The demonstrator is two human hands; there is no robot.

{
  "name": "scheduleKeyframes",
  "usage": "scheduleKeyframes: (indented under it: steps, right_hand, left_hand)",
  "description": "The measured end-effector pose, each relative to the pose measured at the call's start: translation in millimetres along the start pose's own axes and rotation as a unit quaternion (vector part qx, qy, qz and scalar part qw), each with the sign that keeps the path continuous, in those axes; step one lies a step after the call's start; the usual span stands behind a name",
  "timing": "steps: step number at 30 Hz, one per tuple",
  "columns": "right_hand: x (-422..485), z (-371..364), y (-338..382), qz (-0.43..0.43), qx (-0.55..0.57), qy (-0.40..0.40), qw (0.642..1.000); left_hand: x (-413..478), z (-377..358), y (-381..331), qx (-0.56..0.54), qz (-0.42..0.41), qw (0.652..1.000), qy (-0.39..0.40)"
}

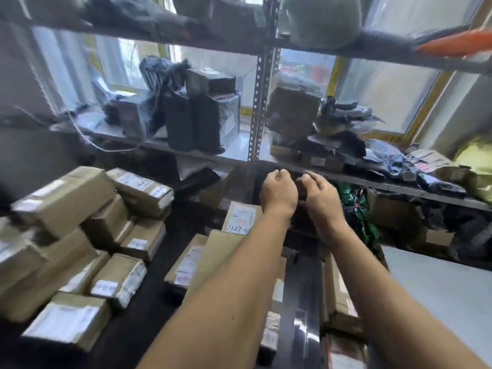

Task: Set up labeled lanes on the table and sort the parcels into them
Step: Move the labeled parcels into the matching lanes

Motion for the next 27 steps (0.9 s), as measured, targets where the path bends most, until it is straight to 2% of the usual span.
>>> scheduleKeyframes:
  steps: [5, 12, 19, 23, 27]
  right_hand:
    - [19.3, -85.8, 64.3, 0.075, -0.003, 0.062, 0.995]
    - [35.2, -243.4, 66.5, 0.063, -0.054, 0.175, 0.981]
    - [59.9, -377.3, -26.2, -0.026, -0.134, 0.244, 0.96]
    - [78.5, -418.9, -100.9, -0.095, -0.185, 0.258, 0.944]
    - [96.3, -452.5, -148.1, -0.121, -0.208, 0.262, 0.934]
  left_hand:
    - [50.4, 119.8, -21.7, 0.022, -0.018, 0.999, -0.035]
    - [136.5, 266.8, 47.6, 0.082, 0.043, 0.991, -0.095]
    - [214.5, 321.0, 158.6, 0.076, 0.132, 0.984, -0.096]
    - [251.9, 322.8, 219.1, 0.067, 0.18, 0.977, -0.091]
    - [279.4, 315.3, 264.5, 0.063, 0.209, 0.973, -0.077]
Point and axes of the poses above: each hand's wrist, its own x-axis towards the middle knuckle, its own z-axis out of the back of the hand, y = z × x, the point moved 6 cm from there along x, towards the middle knuckle, and after that the axes turned 9 degrees about x, right-handed, at the moved point
